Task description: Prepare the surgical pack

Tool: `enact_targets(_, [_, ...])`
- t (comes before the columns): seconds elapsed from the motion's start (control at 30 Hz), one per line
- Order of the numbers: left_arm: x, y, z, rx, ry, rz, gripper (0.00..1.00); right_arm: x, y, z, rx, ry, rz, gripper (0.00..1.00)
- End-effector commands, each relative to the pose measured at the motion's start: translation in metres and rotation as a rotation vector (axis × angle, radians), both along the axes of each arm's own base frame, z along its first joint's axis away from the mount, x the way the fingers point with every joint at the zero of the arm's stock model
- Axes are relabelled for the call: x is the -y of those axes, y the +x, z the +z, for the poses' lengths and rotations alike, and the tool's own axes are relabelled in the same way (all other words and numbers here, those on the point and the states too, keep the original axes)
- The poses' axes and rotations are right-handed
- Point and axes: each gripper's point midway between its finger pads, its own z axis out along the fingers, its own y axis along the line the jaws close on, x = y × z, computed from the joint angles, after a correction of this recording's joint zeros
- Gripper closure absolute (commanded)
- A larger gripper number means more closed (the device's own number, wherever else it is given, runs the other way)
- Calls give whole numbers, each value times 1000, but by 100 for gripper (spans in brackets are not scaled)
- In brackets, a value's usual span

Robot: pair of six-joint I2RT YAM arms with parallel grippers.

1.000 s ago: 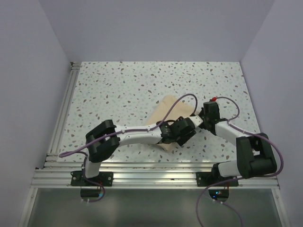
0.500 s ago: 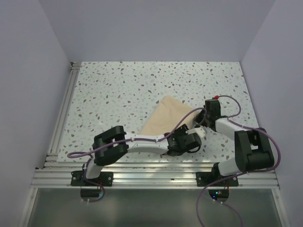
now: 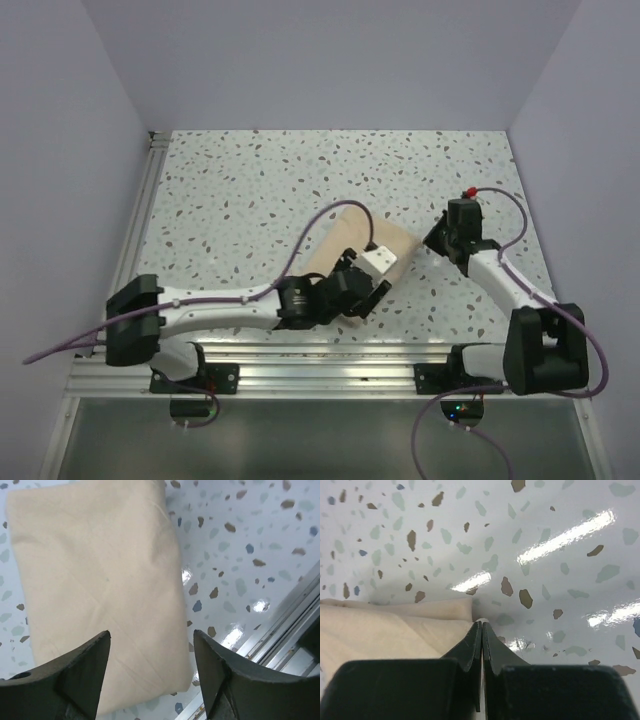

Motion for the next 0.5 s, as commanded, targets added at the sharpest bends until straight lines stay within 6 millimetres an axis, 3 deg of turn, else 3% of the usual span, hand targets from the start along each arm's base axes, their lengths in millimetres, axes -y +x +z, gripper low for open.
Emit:
enact_targets(0.0, [-16, 13, 48, -62, -317, 32, 31, 8, 7, 57, 138, -59, 19, 100])
enact_targets(0.07, [-32, 12, 54, -110, -424, -14, 34, -5, 8, 83, 223, -12, 78, 100])
enact_targets(0.1, [-31, 13, 62, -106, -478, -33, 35, -10, 9, 92, 254, 9, 94, 100])
enact_targets(0.23, [-30, 7, 58, -145, -509, -92, 50, -50, 22, 125, 373, 183, 238, 100])
enact_targets(0.27, [-25, 6, 54, -156, -504, -102, 52, -59, 27, 117, 352, 222, 274, 100])
enact_targets(0.3, [-21, 6, 55, -158, -520, -115, 54, -77, 31, 131, 399, 290, 356, 100])
enact_targets(0.47, [-11, -1, 42, -205, -561, -165, 68, -123, 46, 133, 413, 463, 498, 100])
